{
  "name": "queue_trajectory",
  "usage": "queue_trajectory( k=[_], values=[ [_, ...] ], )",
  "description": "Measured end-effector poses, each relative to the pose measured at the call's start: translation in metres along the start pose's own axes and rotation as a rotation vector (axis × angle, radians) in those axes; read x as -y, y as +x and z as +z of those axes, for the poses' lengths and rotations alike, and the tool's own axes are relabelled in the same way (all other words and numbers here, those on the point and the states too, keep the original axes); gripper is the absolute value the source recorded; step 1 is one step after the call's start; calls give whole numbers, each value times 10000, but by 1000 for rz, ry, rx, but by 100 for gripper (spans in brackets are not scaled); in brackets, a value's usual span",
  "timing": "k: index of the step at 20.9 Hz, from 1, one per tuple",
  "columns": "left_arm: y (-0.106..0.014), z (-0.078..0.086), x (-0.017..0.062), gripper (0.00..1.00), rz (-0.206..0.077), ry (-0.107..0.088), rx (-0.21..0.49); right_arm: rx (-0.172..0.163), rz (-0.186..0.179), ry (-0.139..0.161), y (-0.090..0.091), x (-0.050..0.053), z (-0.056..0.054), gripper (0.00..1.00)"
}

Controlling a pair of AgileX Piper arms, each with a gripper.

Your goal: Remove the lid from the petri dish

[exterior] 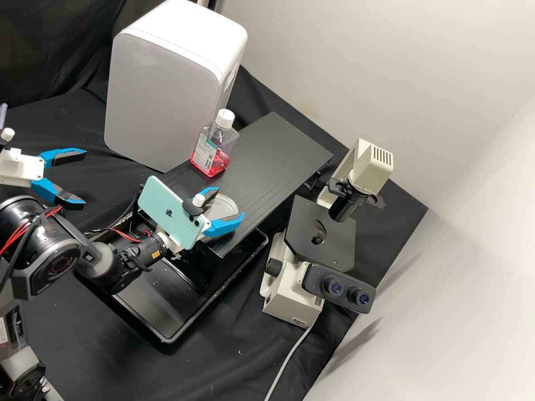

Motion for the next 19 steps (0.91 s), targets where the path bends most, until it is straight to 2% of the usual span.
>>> queue_trajectory(
  k=[5, 6, 11, 19],
  values=[
    [-1, 20, 6, 100, -2, 1, 8, 0, 0, 0, 0, 0, 0, 0],
    [-1, 20, 6, 100, -2, 1, 8, 0, 0, 0, 0, 0, 0, 100],
    [7, 14, 32, 100, -14, 2, 5, 0, 0, 0, 0, 0, 0, 100],
    [7, 16, 36, 100, -15, 2, 6, 0, 0, 0, 0, 0, 0, 100]
  ],
)
